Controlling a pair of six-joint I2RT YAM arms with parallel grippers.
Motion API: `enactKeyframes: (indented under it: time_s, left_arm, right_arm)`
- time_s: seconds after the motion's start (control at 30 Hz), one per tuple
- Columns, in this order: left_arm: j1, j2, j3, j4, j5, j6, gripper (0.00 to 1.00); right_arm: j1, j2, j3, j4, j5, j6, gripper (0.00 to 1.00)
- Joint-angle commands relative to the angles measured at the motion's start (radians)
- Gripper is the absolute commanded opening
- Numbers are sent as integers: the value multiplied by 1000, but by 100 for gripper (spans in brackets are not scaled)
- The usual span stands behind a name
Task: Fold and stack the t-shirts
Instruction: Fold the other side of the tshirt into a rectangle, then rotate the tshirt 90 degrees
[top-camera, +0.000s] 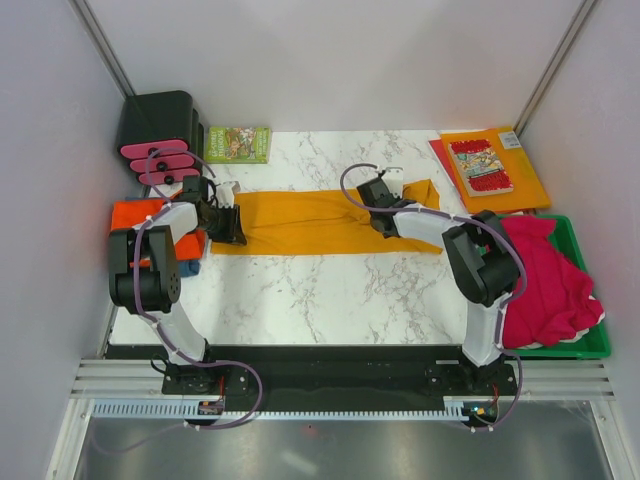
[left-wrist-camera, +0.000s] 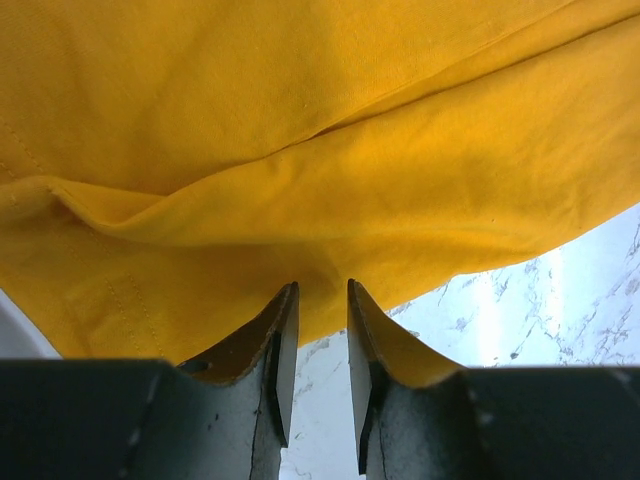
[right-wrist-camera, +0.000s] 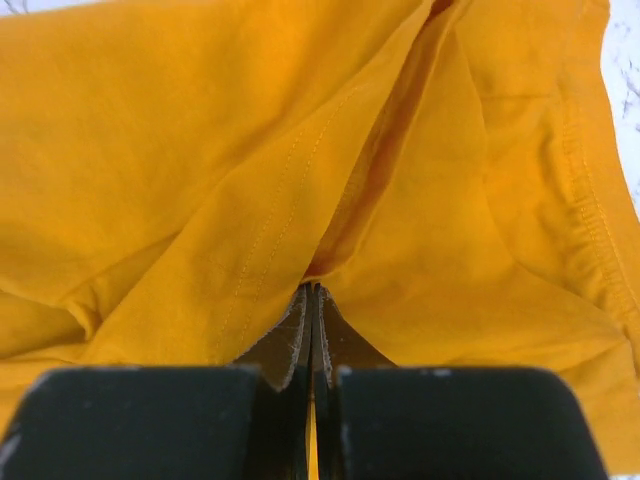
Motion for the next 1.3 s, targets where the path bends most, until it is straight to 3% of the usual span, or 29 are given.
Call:
enactKeyframes:
  time_s: [0.0,0.23,0.4,0.53,0.63,0.8,1.0,1.27]
  left_arm:
    - [-3,-4,-1,5,-12,15,33]
    - [-3,8,3,5,-9,14,32]
    - [-1,5,9,5,-14,9,32]
    - [4,-80,-2,32,-24,8,34]
    - [4,-125,-2,60,-9,-8,38]
    - [4,-104,75,68,-14,-55,39]
    - [-1,41,185,26,-87,-20,36]
    - [-16,183,300,-37,-199,37,34]
  right_arm:
    - [1,10,94,33,4,-15,0]
    - [-2,144,299,8,-6,-52,0]
    - [-12,289,496,-99,-5,-69,0]
    - [-15,84,317,80,20,-80,4]
    - [-6,-27,249,61,-25,-78,15]
    - [19,-130,97,10,-19,-23,17]
    - [19,-112,-68,4,-40,103,8]
    - [13,16,-3,-10,-69,143,5]
